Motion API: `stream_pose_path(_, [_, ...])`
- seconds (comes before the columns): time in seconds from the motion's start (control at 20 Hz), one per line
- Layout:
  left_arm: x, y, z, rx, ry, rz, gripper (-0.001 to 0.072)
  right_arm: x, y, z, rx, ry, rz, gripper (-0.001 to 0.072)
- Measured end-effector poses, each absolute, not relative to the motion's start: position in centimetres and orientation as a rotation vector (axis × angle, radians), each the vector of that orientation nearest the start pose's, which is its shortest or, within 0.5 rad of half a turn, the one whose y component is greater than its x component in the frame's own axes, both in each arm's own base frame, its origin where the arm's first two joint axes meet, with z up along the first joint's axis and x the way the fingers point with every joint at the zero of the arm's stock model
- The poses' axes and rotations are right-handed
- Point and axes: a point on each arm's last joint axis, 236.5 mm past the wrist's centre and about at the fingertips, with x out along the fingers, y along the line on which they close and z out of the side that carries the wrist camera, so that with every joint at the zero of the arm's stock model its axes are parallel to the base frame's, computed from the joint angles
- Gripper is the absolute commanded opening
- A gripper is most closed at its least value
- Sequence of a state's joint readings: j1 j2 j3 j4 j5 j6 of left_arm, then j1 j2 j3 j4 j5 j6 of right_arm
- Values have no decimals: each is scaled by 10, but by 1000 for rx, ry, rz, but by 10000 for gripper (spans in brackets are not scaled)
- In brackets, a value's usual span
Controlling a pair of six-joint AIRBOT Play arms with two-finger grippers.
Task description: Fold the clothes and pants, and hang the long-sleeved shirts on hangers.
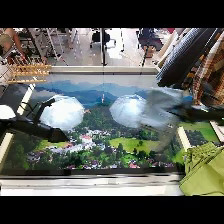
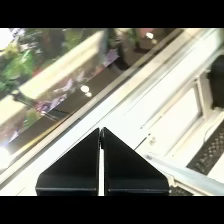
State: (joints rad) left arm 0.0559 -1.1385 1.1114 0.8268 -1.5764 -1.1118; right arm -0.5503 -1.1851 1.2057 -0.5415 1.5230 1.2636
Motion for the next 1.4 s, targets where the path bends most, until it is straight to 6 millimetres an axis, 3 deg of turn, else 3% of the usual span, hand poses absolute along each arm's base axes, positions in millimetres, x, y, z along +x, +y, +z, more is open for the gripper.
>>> stream_pose_path(0.15, [274,-139,93,-245,1308,-832,17,303,-86,135,957,882,200,66])
stream_pose_path(0.25, [274,-136,92,-238,1303,-821,17,265,-141,118,1050,790,13,66])
stream_pose_path(0.4, [278,-135,89,-240,1292,-804,17,206,-190,87,1155,707,-187,65])
stream_pose_path(0.6, [285,-134,78,-257,1313,-792,17,137,-223,39,1241,707,-419,70])
stream_pose_path(0.65, [286,-134,74,-263,1323,-789,17,118,-228,22,1255,749,-488,171])
stream_pose_path(0.75, [289,-134,66,-285,1351,-784,17,86,-239,-5,1255,823,-618,665])
stream_pose_path(0.85, [292,-134,58,-315,1382,-770,17,66,-252,-18,1224,849,-709,686])
stream_pose_path(0.95, [293,-134,52,-340,1407,-759,17,51,-269,-16,1162,870,-778,686])
stream_pose_path(1.05, [294,-134,50,-350,1417,-753,16,42,-282,-1,1085,907,-809,686])
stream_pose_path(1.15, [294,-133,49,-358,1422,-745,17,51,-299,25,996,918,-822,686])
stream_pose_path(1.25, [294,-128,47,-349,1431,-727,16,93,-310,56,906,871,-751,685])
stream_pose_path(1.35, [295,-106,37,-285,1464,-639,16,163,-301,83,826,806,-586,685])
stream_pose_path(1.4, [297,-83,30,-222,1494,-541,17,199,-287,94,780,792,-483,684])
